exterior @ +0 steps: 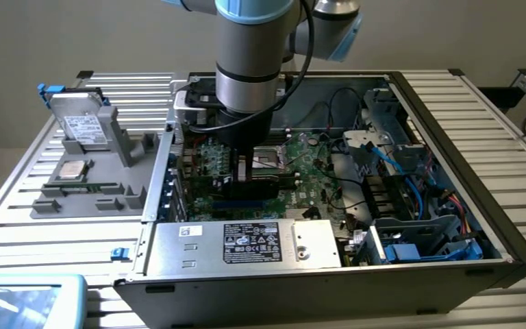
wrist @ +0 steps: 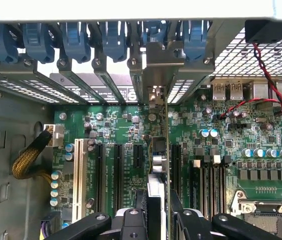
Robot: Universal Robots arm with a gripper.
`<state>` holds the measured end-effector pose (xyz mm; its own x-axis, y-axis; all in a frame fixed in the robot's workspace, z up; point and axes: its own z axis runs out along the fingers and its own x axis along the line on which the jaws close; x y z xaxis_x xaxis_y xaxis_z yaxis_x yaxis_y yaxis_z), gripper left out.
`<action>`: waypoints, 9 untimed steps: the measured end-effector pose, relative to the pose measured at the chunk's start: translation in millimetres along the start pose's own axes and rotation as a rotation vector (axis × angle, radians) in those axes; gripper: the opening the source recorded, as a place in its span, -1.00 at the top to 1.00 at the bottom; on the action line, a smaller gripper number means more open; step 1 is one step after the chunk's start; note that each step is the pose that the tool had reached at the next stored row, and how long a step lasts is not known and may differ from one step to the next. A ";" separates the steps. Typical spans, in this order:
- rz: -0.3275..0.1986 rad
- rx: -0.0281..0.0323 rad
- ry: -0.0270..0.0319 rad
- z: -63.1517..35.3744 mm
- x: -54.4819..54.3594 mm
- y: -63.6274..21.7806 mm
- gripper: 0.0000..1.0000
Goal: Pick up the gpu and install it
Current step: 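Insert the gpu into the slot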
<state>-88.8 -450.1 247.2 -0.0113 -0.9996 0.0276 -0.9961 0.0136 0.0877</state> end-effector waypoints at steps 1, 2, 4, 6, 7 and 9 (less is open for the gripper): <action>0.000 0.0001 0.0000 0.0 0.0 0.0 0.44; 0.000 0.0000 -0.0001 0.0 0.0 0.0 0.44; 0.000 0.0003 -0.0002 0.1 0.0 0.5 0.44; 0.000 0.0009 -0.0003 0.3 -0.1 1.7 0.44; 0.000 0.0008 -0.0001 0.3 -0.1 1.8 0.44; 0.000 0.0006 0.0002 0.2 0.0 2.0 0.44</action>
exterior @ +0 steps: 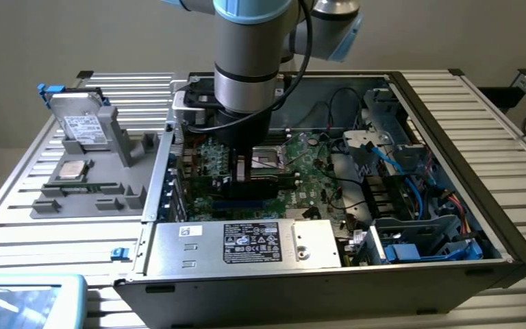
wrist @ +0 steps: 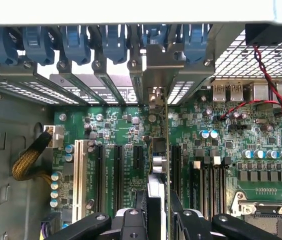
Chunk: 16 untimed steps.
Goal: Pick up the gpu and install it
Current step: 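Insert the gpu into the slot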
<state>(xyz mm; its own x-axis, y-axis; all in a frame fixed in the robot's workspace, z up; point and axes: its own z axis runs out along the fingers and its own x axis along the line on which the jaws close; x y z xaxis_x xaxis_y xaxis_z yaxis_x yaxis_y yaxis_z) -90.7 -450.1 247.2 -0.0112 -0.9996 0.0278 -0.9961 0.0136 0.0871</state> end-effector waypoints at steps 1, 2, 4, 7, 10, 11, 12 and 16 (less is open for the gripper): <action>0.000 0.0000 0.0000 0.0 0.0 0.0 0.44; 0.000 -0.0001 0.0004 0.0 0.0 0.1 0.44; 0.000 0.0000 0.0011 0.1 0.1 0.0 0.44; 0.000 0.0000 0.0028 0.3 0.3 0.0 0.44; 0.000 0.0000 0.0048 0.5 0.4 0.0 0.44; 0.000 0.0000 0.0049 0.6 0.4 0.0 0.44; 0.001 0.0000 0.0052 0.7 0.4 0.0 0.44; 0.001 0.0001 0.0087 1.0 0.4 -0.1 0.44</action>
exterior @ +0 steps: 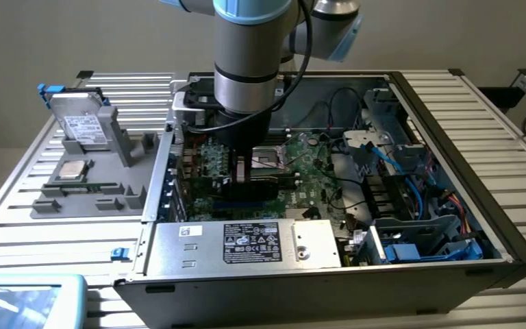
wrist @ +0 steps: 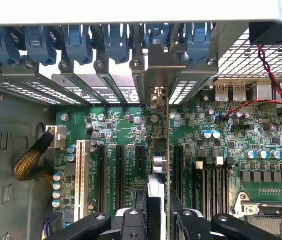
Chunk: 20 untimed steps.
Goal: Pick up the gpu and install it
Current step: 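Insert the gpu into the slot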
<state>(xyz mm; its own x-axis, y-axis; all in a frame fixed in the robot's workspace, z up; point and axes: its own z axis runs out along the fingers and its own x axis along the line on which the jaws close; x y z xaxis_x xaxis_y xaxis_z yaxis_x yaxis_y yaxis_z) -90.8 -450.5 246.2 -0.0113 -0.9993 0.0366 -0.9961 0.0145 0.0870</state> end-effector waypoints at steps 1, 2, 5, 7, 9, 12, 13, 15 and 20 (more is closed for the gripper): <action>0.000 0.0000 0.0001 0.0 0.0 0.0 0.44; 0.000 0.0000 0.0001 0.0 0.0 0.0 0.44; 0.000 0.0000 0.0001 0.0 0.0 0.0 0.44; 0.000 0.0001 0.0000 0.3 0.0 0.0 0.44; 0.000 0.0000 0.0001 0.3 0.0 0.0 0.44; 0.000 0.0000 0.0007 0.3 0.0 0.1 0.44; 0.000 0.0000 0.0008 0.3 0.0 0.1 0.44; 0.000 0.0001 0.0013 0.5 0.0 0.1 0.44; 0.000 0.0001 0.0051 0.7 0.1 0.2 0.44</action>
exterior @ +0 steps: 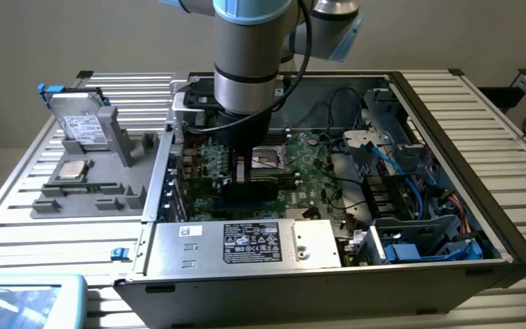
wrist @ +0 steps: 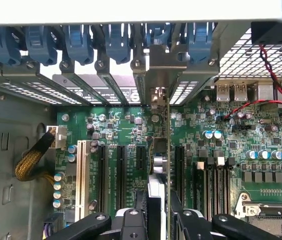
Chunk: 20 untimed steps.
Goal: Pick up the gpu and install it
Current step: 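Insert the gpu into the slot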
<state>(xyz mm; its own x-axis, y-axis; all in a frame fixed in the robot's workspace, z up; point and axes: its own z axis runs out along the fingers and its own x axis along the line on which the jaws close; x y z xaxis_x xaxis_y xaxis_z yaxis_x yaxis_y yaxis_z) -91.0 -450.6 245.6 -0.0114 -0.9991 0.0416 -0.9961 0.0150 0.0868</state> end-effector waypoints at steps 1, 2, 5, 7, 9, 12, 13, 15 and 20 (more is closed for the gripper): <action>0.000 -0.0001 0.0008 0.0 0.0 0.0 0.44; 0.000 0.0000 0.0007 0.1 0.3 0.1 0.44; 0.000 0.0000 0.0032 0.2 0.4 0.0 0.44; 0.000 0.0000 0.0066 0.4 0.4 0.1 0.44; 0.001 0.0001 0.0109 0.7 0.4 0.2 0.44; 0.001 0.0001 0.0110 0.7 0.4 0.2 0.44; 0.001 0.0001 0.0110 0.7 0.4 0.2 0.44; 0.001 0.0001 0.0111 0.7 0.4 0.3 0.44; 0.001 0.0001 0.0109 0.8 0.1 0.6 0.44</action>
<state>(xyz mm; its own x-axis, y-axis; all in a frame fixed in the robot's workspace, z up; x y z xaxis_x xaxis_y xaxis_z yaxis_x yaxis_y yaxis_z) -91.6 -450.7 244.8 -0.0113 -0.9986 0.0526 -0.9961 0.0159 0.0866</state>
